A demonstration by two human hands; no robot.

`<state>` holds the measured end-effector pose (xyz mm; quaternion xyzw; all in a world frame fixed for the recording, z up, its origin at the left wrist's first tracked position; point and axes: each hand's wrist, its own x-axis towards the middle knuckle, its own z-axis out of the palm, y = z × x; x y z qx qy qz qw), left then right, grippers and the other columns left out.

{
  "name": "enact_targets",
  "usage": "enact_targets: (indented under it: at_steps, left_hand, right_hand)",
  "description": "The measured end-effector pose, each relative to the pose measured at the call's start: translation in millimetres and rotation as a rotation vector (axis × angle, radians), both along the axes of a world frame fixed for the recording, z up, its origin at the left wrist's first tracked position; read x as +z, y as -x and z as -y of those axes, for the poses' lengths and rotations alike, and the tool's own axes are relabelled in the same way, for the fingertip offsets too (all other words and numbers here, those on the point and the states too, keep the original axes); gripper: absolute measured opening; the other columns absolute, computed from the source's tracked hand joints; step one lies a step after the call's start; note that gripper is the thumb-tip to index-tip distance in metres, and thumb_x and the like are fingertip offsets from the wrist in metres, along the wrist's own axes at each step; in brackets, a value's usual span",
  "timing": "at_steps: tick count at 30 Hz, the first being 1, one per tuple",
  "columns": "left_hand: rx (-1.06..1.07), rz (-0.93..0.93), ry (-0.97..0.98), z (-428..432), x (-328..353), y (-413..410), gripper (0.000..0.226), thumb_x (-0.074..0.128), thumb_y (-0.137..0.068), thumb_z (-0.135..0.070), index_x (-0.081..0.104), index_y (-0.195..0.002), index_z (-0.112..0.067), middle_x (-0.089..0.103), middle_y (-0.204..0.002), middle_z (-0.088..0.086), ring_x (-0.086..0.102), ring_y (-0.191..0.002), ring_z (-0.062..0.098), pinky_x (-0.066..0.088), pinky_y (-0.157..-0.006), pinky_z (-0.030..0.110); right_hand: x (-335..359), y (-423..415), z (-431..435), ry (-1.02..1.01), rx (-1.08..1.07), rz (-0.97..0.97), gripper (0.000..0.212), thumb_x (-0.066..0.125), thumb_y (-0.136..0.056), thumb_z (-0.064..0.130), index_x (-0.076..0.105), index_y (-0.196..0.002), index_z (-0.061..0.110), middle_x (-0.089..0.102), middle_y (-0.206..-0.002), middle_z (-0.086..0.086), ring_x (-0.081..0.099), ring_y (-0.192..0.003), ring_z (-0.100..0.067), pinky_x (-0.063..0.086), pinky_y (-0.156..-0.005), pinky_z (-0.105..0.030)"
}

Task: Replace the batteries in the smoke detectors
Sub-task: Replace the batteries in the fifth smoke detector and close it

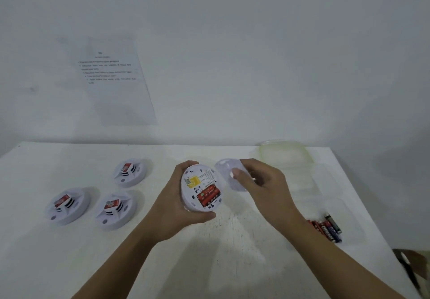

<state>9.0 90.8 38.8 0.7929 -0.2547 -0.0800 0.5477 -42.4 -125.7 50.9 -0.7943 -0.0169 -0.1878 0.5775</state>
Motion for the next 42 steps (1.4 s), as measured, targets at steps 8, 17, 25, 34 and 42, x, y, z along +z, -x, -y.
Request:
enact_targets:
  at_steps: [8,17,25,34,42]
  left_hand:
    - [-0.006,0.081,-0.005,25,11,-3,0.088,0.092,-0.059,-0.025,0.043,-0.132,-0.027,0.057,-0.118,-0.028,0.058,-0.117,0.001,0.055,-0.088,0.015]
    - [-0.042,0.052,0.003,27,1,-3,0.093,0.095,-0.062,-0.008,0.042,-0.137,-0.022,0.058,-0.127,-0.013,0.058,-0.123,0.012,0.057,-0.089,0.022]
    - [-0.022,-0.008,0.036,29,-6,1,0.094,0.095,-0.062,-0.005,0.042,-0.136,-0.027,0.058,-0.124,-0.02,0.059,-0.122,0.009,0.058,-0.086,0.023]
    - [-0.003,0.076,0.064,35,4,0,0.092,0.095,-0.06,-0.014,0.041,-0.132,-0.033,0.056,-0.124,-0.025,0.057,-0.123,0.007,0.057,-0.088,0.02]
    - [-0.037,0.171,0.051,44,22,1,0.087,0.092,-0.061,-0.021,0.038,-0.127,-0.036,0.052,-0.117,-0.034,0.055,-0.12,0.001,0.054,-0.084,0.013]
  right_hand:
    - [10,0,-2,0.128,-0.116,0.132,0.014,0.063,-0.098,0.018,0.073,-0.103,0.025,0.07,-0.094,0.019,0.064,-0.09,0.004,0.045,-0.073,-0.006]
    - [-51,-10,25,0.427,-0.052,-0.358,0.02,0.057,-0.091,0.008,0.065,-0.107,0.016,0.071,-0.091,-0.004,0.065,-0.072,-0.017,0.045,-0.055,-0.02]
    - [-79,-15,23,0.674,0.074,-0.451,0.037,0.058,-0.093,0.012,0.061,-0.13,0.015,0.063,-0.122,-0.004,0.058,-0.11,-0.016,0.045,-0.088,-0.021]
    - [-11,7,17,0.006,-0.012,-0.033,0.008,0.073,-0.091,0.022,0.075,-0.098,0.023,0.072,-0.094,0.012,0.069,-0.092,-0.01,0.057,-0.073,-0.023]
    - [-7,6,20,-0.116,-0.019,0.01,0.011,0.08,-0.079,0.022,0.081,-0.09,0.023,0.07,-0.095,0.01,0.07,-0.095,-0.017,0.061,-0.073,-0.043]
